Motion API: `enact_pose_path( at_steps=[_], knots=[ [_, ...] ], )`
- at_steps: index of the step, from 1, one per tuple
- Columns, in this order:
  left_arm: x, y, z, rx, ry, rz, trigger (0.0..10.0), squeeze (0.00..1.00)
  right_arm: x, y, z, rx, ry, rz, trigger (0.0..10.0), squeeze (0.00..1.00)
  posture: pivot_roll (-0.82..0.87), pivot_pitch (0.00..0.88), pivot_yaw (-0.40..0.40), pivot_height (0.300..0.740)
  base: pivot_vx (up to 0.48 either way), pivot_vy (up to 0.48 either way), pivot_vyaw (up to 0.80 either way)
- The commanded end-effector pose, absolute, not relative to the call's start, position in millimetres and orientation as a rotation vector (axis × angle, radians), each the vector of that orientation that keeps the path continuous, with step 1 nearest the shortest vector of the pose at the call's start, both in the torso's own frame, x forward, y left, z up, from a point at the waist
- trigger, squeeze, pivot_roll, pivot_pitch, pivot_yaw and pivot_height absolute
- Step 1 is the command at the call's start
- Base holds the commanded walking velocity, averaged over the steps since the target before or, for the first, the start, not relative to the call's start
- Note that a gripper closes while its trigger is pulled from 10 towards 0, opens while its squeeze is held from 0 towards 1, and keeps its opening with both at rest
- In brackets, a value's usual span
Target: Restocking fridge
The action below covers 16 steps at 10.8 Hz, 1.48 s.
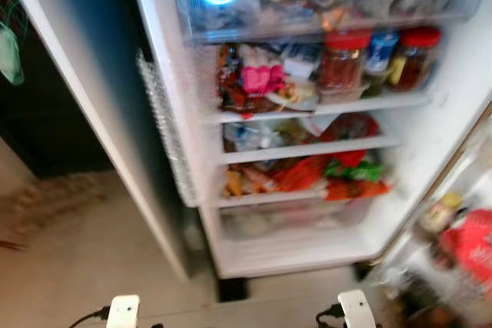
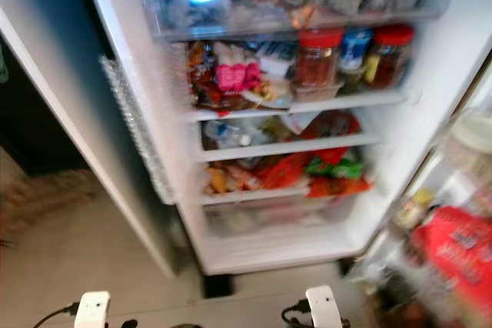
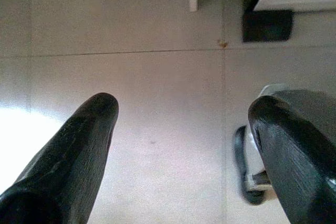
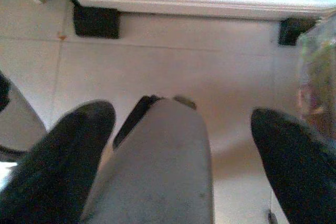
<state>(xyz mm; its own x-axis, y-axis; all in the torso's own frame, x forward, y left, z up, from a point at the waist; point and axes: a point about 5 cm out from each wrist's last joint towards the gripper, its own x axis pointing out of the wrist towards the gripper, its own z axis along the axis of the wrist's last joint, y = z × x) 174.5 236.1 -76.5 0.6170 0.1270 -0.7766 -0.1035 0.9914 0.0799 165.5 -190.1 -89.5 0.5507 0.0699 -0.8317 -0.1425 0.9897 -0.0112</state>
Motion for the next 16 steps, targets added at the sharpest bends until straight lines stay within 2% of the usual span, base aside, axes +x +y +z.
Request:
enact_pose_path(
  at_steps=[1,8,11,16],
  knots=[
    [173,232,-79,0.045,0.92,0.104,10.0,0.0,145,-190,-99,-0.06,1.064,0.115,10.0,0.0,-0.1,0.0,0.069,0.644,0.0,0.368,0.0],
    [169,220,-83,0.013,0.911,0.096,10.0,0.0,147,-202,-96,-0.042,1.049,0.085,10.0,0.0,-0.11,0.0,0.031,0.644,0.0,0.313,0.0],
    [169,220,-83,0.027,0.922,0.093,10.0,0.0,146,-199,-97,-0.004,1.044,0.075,10.0,0.0,-0.12,0.0,0.035,0.644,0.0,0.0,0.0],
    [175,214,-82,-0.005,0.899,0.098,10.0,0.0,144,-203,-97,-0.013,1.055,0.051,10.0,0.0,-0.1,0.0,0.003,0.734,0.0,0.0,0.0]
  ],
)
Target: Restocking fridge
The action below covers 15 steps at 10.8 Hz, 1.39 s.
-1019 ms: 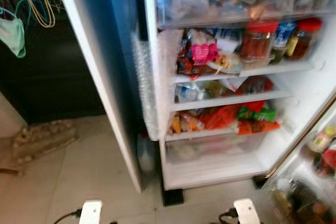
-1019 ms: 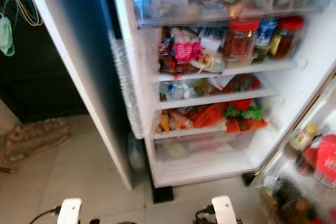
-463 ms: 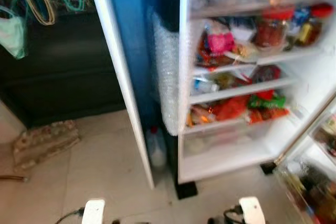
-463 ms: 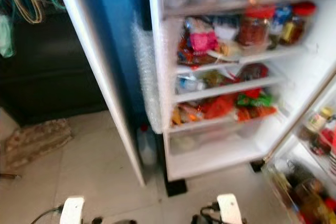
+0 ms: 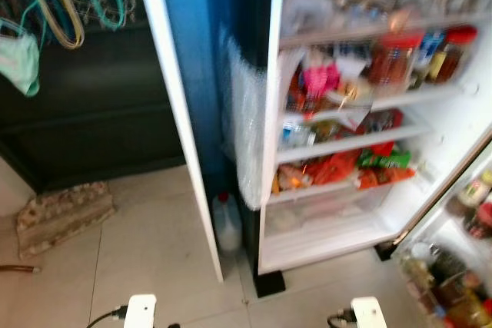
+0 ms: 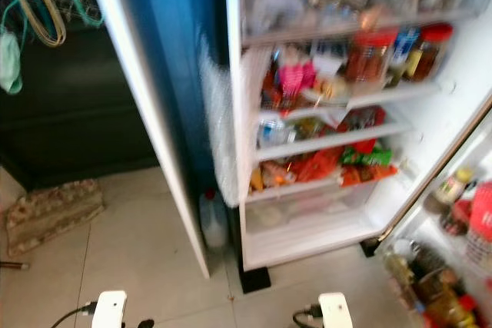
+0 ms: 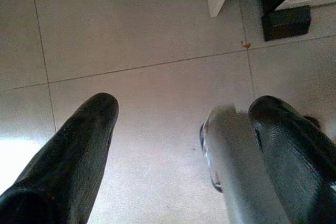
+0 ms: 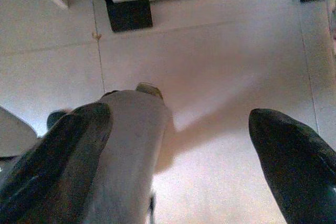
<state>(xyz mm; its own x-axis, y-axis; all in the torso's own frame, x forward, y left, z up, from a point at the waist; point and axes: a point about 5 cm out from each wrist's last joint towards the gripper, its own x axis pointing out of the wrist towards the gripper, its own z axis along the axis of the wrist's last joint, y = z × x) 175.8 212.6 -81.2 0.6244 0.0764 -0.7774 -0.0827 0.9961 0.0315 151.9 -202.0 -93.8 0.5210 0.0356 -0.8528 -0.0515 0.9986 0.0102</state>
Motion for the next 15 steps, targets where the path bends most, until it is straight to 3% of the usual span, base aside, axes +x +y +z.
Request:
enact_pose_path(
  at_steps=[1,4,11,13,15],
  knots=[
    [173.9,213.5,-82.1,-0.009,0.901,0.102,10.0,0.0,144.3,-203.6,-96.9,-0.015,1.056,0.049,10.0,0.0,-0.09,0.0,-0.002,0.74,0.0,0.0,0.0],
    [169.4,210.4,-84.8,-0.005,0.921,0.088,10.0,0.0,144.7,-205.8,-96.1,-0.009,1.042,0.038,10.0,0.0,-0.1,0.0,0.001,0.74,0.0,0.0,0.0],
    [167.3,210.1,-85.7,0.024,0.932,0.051,10.0,0.0,141.8,-206.7,-97.2,-0.031,1.04,0.003,10.0,0.0,-0.12,0.0,0.018,0.74,0.0,0.366,0.0],
    [168.4,211.0,-84.8,0.031,0.922,0.046,10.0,0.0,140.8,-206.5,-97.8,-0.016,1.048,-0.022,10.0,0.0,-0.12,0.0,0.02,0.74,0.0,0.0,0.0],
    [169.1,211.0,-84.6,0.033,0.923,0.044,10.0,0.0,141.4,-207.3,-97.8,-0.035,1.059,-0.013,10.0,0.0,-0.11,0.0,0.018,0.74,0.0,0.0,-0.8]
  ],
)
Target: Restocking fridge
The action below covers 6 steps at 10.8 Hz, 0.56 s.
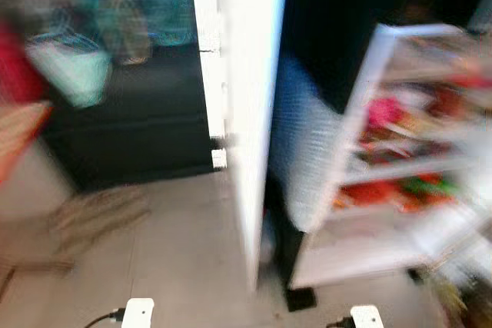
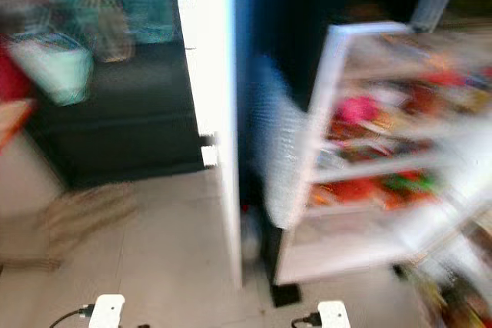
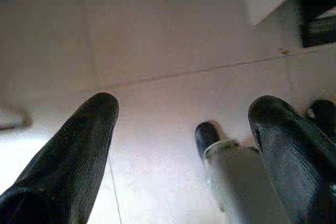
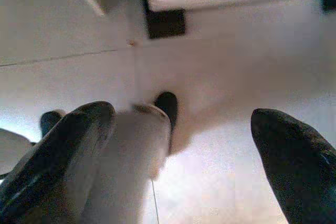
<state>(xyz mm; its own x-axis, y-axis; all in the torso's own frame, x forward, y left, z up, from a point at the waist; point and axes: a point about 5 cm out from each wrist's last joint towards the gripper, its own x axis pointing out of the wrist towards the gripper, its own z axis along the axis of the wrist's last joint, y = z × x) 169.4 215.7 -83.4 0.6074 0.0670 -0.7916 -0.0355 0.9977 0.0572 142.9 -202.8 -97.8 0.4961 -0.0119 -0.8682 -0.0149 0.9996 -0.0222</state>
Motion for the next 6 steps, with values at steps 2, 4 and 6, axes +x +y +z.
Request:
enact_pose_path(
  at_steps=[2,4,6],
  knots=[
    [169.0,210.2,-84.8,0.022,0.924,0.053,10.0,0.0,141.4,-208.0,-97.6,-0.035,1.061,-0.006,10.0,0.0,-0.1,0.0,0.017,0.74,0.0,0.0,-0.79],
    [168.2,211.0,-84.9,0.027,0.92,0.057,10.0,0.0,140.9,-207.7,-97.8,-0.041,1.066,0.012,10.0,0.0,-0.1,0.0,0.015,0.74,0.0,0.163,-0.78],
    [167.7,210.8,-85.1,0.035,0.921,0.05,10.0,0.0,139.7,-208.2,-98.1,-0.041,1.07,0.011,10.0,0.0,-0.1,0.0,0.015,0.74,0.0,0.0,-0.78]
  ],
)
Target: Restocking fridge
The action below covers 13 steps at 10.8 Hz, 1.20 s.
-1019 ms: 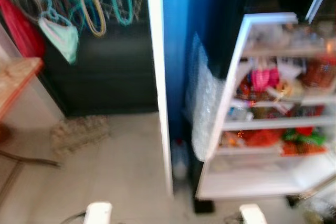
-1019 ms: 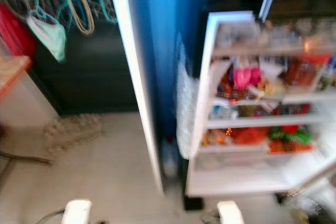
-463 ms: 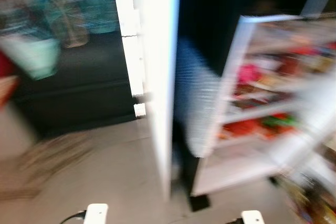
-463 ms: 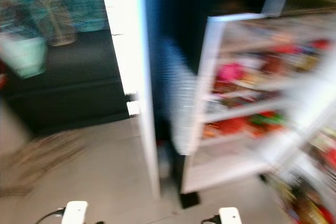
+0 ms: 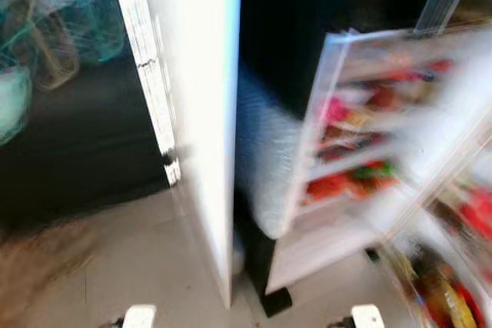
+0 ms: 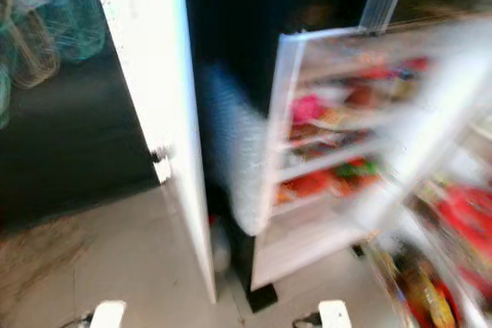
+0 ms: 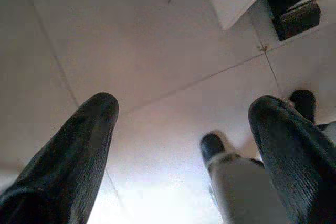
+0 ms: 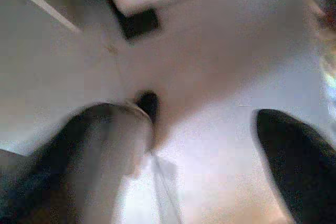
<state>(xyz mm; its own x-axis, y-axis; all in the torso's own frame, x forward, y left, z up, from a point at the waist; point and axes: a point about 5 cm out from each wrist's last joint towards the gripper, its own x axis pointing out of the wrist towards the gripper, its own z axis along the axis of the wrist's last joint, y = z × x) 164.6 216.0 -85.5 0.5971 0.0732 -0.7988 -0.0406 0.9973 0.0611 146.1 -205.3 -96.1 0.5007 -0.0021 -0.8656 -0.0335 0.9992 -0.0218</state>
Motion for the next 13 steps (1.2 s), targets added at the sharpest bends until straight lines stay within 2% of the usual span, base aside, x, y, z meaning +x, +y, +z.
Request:
enact_pose_path(
  at_steps=[1,7,11,12,13],
  knots=[
    [168.0,210.9,-84.9,0.036,0.919,0.047,10.0,0.0,139.7,-208.0,-98.2,-0.041,1.072,0.011,10.0,0.0,-0.1,0.0,0.014,0.74,0.0,0.0,-0.78],
    [170.8,211.7,-83.6,0.048,0.92,0.034,10.0,0.0,142.4,-206.7,-97.6,-0.033,1.069,0.006,10.0,0.0,-0.1,0.0,0.021,0.74,0.0,0.0,-0.78],
    [170.1,211.6,-84.2,0.056,0.928,0.032,10.0,0.0,142.0,-209.5,-96.9,-0.025,1.037,-0.066,10.0,0.0,-0.1,0.0,0.019,0.74,0.0,0.0,0.0],
    [169.3,211.5,-84.5,0.057,0.931,0.032,10.0,0.0,141.1,-211.3,-96.9,-0.034,1.028,-0.106,10.0,0.0,-0.11,0.0,0.018,0.74,0.0,0.0,0.0],
    [168.6,211.4,-84.9,0.059,0.934,0.031,10.0,0.0,138.0,-215.0,-97.0,-0.027,1.01,-0.23,10.0,0.0,-0.11,0.0,0.016,0.74,0.0,0.0,0.0]
  ],
)
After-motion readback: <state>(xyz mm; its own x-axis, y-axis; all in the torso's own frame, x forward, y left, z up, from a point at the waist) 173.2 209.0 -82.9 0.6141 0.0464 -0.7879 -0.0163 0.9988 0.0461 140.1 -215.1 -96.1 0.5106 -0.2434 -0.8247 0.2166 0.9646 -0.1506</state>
